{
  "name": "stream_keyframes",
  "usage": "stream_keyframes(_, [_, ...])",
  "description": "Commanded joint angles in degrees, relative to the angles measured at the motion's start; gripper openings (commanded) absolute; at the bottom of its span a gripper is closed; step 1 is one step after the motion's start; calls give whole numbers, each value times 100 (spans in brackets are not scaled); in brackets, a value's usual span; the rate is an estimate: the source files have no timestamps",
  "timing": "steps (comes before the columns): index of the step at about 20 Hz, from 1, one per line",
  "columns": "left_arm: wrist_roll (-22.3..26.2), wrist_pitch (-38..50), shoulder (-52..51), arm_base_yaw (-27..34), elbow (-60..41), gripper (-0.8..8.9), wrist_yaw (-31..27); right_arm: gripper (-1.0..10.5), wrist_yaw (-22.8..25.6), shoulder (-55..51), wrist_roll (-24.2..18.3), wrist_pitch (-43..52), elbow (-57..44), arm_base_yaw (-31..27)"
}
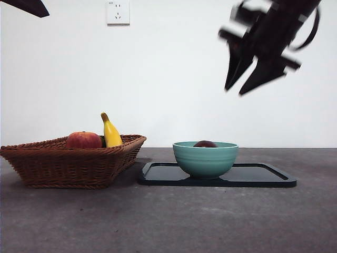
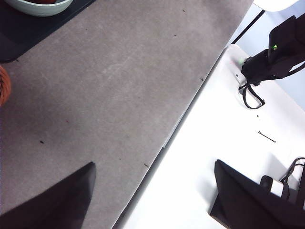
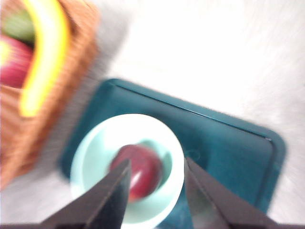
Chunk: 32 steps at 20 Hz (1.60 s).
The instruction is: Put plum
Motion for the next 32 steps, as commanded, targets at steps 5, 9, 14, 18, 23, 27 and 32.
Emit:
stream_keyframes(5, [50, 184, 39, -26, 109, 400, 35, 179, -120, -1711, -378, -1469, 125, 31])
stream_keyframes(9, [50, 195, 39, -26, 109, 400, 35, 179, -140, -2511, -468, -2133, -46, 55])
stream_keyframes(14, [52, 195, 39, -26, 109, 400, 35, 179, -450, -3674, -481, -2205, -1102, 197])
stream_keyframes(18, [50, 214, 39, -26, 109, 400, 35, 179, -960, -4465, -470, -2216, -1969, 354])
stream_keyframes(23, [46, 297, 39, -26, 109, 400, 35, 179, -1193, -4881, -463, -2247, -2393, 374])
stream_keyframes(27, [44, 299, 39, -26, 109, 401, 35, 179, -1193, -4885, -463, -2238, -2393, 374])
stream_keyframes(32, [44, 299, 39, -26, 109, 400, 35, 179, -1193, -4885, -463, -2238, -2393, 374])
